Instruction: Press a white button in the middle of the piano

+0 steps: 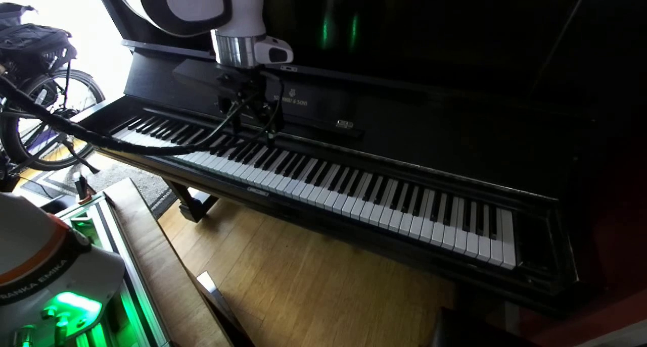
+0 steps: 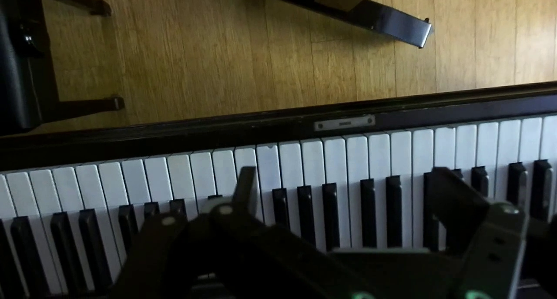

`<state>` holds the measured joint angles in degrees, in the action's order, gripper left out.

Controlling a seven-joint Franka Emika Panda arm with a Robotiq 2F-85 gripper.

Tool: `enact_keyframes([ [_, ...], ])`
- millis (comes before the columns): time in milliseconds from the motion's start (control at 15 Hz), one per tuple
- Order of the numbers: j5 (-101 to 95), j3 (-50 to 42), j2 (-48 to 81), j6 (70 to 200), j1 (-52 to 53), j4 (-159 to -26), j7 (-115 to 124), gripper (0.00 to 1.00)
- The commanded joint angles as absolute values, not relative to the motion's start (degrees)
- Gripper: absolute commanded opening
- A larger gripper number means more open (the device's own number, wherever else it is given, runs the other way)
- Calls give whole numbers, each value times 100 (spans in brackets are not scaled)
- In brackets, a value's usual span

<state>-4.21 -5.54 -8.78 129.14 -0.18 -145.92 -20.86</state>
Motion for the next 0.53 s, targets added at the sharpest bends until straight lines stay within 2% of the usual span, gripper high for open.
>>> enact_keyframes([
  [0,-533,-532,-176,13688,-133,-14567,-2087,100],
  [67,-504,-531,-19,13851,-154,-14561,-2106,100],
  [133,-522,-530,158,14047,-186,-14559,-2107,89],
  [200,-544,-526,304,14172,-217,-14543,-2078,74],
  [467,-596,-517,779,14770,-349,-14516,-2117,42],
])
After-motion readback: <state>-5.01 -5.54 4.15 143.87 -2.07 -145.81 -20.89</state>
